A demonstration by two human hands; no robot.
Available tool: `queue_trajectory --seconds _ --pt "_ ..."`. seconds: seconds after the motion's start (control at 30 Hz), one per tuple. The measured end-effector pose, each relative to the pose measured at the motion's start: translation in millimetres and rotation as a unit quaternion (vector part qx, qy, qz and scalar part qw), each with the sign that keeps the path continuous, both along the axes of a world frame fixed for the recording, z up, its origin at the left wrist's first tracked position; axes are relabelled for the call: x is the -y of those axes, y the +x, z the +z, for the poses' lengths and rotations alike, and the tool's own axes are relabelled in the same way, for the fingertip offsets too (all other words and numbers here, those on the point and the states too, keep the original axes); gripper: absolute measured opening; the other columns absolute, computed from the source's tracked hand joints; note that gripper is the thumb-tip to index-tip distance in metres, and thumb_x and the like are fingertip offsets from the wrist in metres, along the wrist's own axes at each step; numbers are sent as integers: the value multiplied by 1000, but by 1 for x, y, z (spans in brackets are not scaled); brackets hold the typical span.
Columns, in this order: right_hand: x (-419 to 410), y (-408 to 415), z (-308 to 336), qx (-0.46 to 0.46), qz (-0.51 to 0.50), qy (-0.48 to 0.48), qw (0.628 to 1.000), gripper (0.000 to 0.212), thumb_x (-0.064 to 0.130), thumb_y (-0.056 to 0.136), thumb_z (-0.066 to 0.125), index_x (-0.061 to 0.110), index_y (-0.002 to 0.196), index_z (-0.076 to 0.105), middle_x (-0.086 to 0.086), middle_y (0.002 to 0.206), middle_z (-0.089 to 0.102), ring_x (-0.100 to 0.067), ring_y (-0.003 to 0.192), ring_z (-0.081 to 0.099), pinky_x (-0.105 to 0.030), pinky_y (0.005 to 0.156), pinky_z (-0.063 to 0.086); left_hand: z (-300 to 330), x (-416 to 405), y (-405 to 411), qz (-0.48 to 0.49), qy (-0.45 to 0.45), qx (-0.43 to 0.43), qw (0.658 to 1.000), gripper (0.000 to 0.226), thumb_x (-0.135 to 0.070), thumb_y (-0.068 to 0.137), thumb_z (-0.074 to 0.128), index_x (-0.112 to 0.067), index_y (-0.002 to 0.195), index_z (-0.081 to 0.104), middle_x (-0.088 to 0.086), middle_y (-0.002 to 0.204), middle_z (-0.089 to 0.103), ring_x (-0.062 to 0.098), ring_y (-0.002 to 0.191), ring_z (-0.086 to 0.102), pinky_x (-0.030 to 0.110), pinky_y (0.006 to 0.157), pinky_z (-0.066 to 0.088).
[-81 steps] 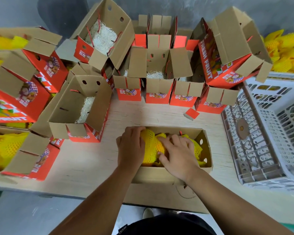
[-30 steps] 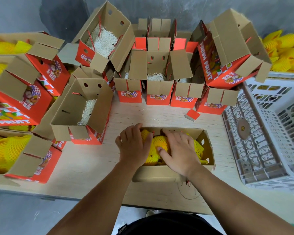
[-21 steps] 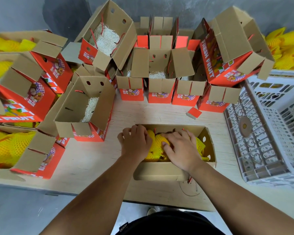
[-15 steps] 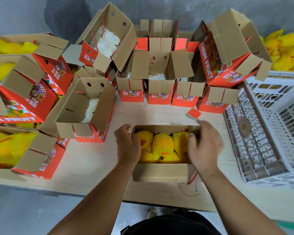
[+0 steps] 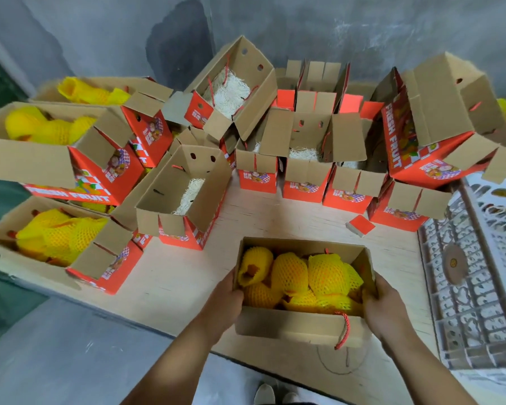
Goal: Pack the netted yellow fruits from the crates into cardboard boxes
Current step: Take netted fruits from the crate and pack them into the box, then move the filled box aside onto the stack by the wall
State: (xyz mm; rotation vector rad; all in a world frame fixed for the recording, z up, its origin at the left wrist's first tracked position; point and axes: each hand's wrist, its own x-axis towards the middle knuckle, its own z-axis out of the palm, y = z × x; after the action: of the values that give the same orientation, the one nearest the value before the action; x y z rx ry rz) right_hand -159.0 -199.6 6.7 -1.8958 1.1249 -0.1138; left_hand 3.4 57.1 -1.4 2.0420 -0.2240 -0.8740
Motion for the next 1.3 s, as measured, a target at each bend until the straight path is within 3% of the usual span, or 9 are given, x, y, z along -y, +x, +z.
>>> queue_trajectory --seconds 0.13,0.33,0.47,0.67,0.8,0.9,0.97,1.13,1.3 --pt "-4 20 3 14 49 -13 999 45 9 102 46 28 140 57 -11 121 69 -34 103 62 -51 95 52 0 -23 -17 61 34 22 997 53 -20 111 35 -40 160 25 -5 154 44 21 136 49 44 115 45" --pt "-21 60 8 9 124 -6 992 43 8 105 44 22 144 57 -14 135 65 -39 120 60 -54 106 48 10 -66 -24 113 10 -11 994 36 -18 104 50 -37 132 63 -12 117 73 14 110 67 45 105 54" --pt "-44 82 16 5 180 11 984 44 9 107 38 25 144 56 -10 142 61 -37 126 57 -53 111 44 14 -98 -25 160 12 4 987 46 -4 99 48 -34 127 69 -14 113 75 12 108 70 43 100 57" --pt "-104 101 12 7 218 74 973 53 7 102 43 26 151 44 -8 138 60 -31 119 57 -51 105 48 14 -138 -13 332 5 62 941 30 -17 107 51 -29 123 74 -7 110 77 15 103 72 40 91 61" --pt "-139 110 9 -4 206 140 968 59 2 100 45 23 154 33 -9 125 60 -26 101 60 -34 77 51 19 -157 21 412 3 79 908 34 -9 106 51 -34 103 74 -4 102 75 17 97 68 30 72 55" --pt "-164 113 10 -6 213 151 965 60 -4 95 46 26 146 37 6 103 60 -14 84 61 -24 55 45 16 -165 52 414 44 103 903 30 -13 107 49 -31 106 73 0 107 71 25 104 62 39 90 54" --pt "-181 116 9 -2 211 149 966 65 -5 91 46 26 147 36 4 108 60 -14 87 61 -26 59 47 10 -171 73 407 59 116 904 30 -15 107 47 -26 120 72 2 113 70 29 112 61 46 102 52" --pt "-222 143 1 -13 192 141 971 70 1 97 42 28 156 16 -8 128 54 -24 103 58 -39 84 54 3 -178 115 483 -2 149 863 33 -11 106 47 -25 131 63 -1 123 65 23 116 56 34 98 44" --pt "-255 177 0 18 100 225 969 61 -5 97 39 28 147 28 -8 138 52 -28 118 55 -49 106 49 -5 -155 113 602 -22 70 795 73 -16 99 62 -16 160 22 22 157 24 42 140 35 46 118 35"
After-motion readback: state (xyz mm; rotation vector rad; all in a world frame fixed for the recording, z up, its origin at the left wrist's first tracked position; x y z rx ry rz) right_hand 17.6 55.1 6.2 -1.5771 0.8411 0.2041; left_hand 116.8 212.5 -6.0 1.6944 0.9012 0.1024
